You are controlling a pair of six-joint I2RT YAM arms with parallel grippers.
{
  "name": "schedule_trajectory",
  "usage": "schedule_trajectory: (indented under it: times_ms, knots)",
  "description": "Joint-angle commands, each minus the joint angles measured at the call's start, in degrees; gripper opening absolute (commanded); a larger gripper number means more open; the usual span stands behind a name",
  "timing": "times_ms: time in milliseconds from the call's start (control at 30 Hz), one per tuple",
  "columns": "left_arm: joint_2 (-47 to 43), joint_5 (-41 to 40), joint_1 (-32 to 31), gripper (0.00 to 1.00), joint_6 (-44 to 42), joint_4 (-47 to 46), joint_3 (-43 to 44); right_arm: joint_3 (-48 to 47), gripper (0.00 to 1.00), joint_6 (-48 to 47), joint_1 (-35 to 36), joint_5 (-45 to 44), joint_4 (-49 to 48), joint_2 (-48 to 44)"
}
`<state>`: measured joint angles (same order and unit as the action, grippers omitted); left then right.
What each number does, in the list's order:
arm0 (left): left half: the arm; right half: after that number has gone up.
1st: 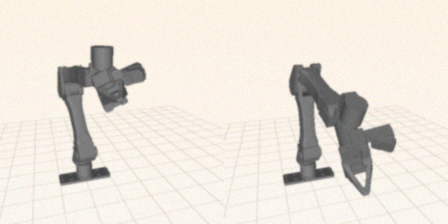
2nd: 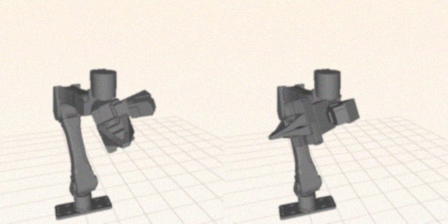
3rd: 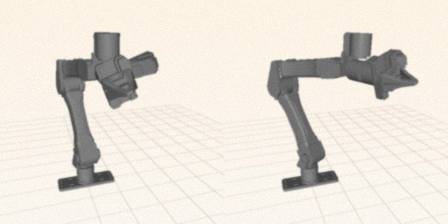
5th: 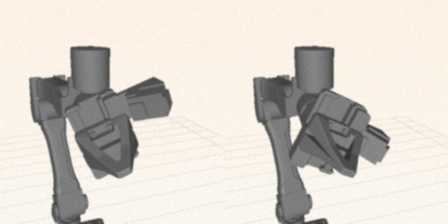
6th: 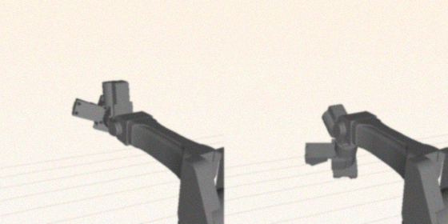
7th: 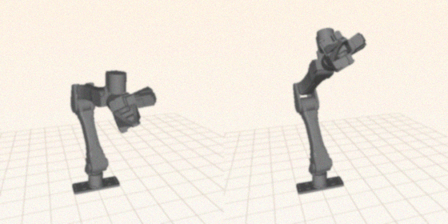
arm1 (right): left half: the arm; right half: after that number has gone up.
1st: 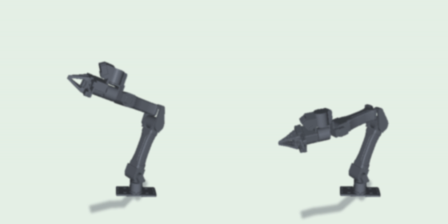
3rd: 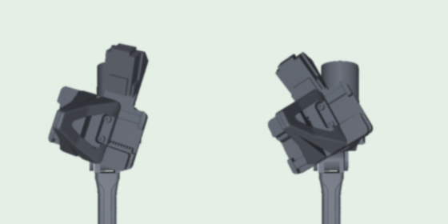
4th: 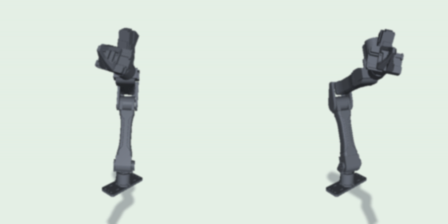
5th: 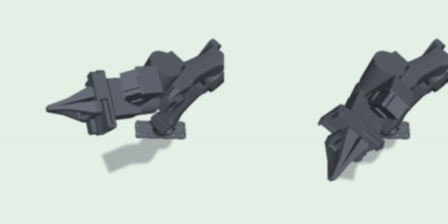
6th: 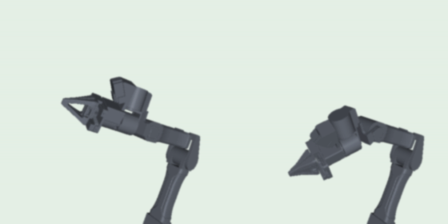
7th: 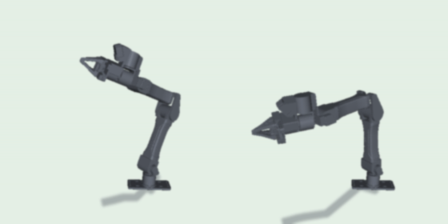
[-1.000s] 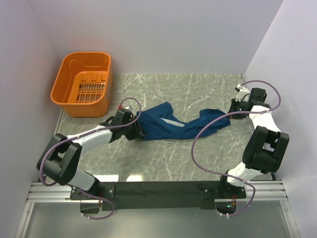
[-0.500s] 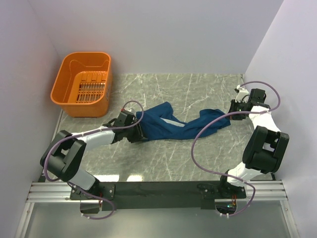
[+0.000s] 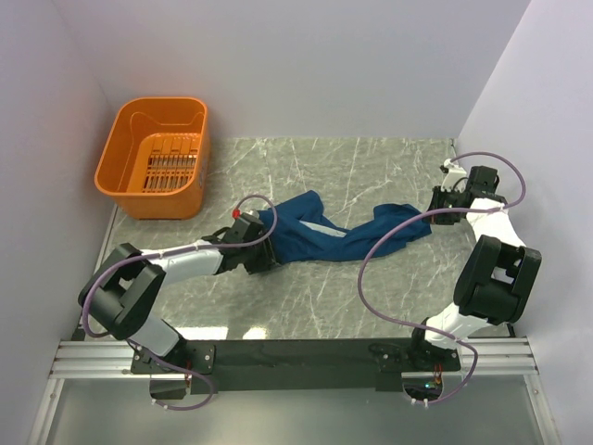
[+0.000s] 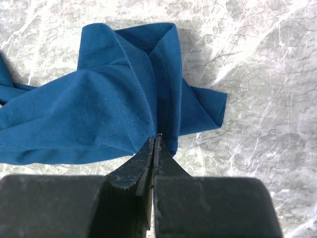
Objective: Fold and stack the t-shirts
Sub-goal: Flatten the tshirt out
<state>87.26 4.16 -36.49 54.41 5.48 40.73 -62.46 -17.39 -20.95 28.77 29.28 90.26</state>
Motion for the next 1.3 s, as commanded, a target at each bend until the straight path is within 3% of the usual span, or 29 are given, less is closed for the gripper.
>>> schedule_trajectory:
  times_ms: [0,367,567,633,1033,1267]
  knots:
    - [0.63,-3.99,-1.65,0.49,3.15,1.12,0.40,0.14,0.00,0.25,-0.67,1.20,-0.80,-0.52]
    - [3.00,-10.75,-2.36,0.36,4.74,2.35,2.42,0.32,0.00,0.16,-0.85,1.55,-0.80,-0.35]
    - [1.77,-13.04,-2.27,0.14,4.74,2.52,1.72,0.67,0.00,-0.45,-1.28,1.90,-0.54,-0.43]
    - [-0.15,-13.13,-2.36,0.01,4.13,2.96,1.81,0.67,0.00,-0.72,-1.29,2.07,-0.10,-0.61]
    - [-19.66,-6.37,-3.59,0.01,3.24,11.13,2.69,-0.47,0.00,-4.58,-4.19,6.72,6.22,-9.65]
    - [-25.91,-5.75,-1.84,0.01,3.07,14.65,4.35,-1.09,0.00,-6.34,-4.63,12.78,11.67,-18.18]
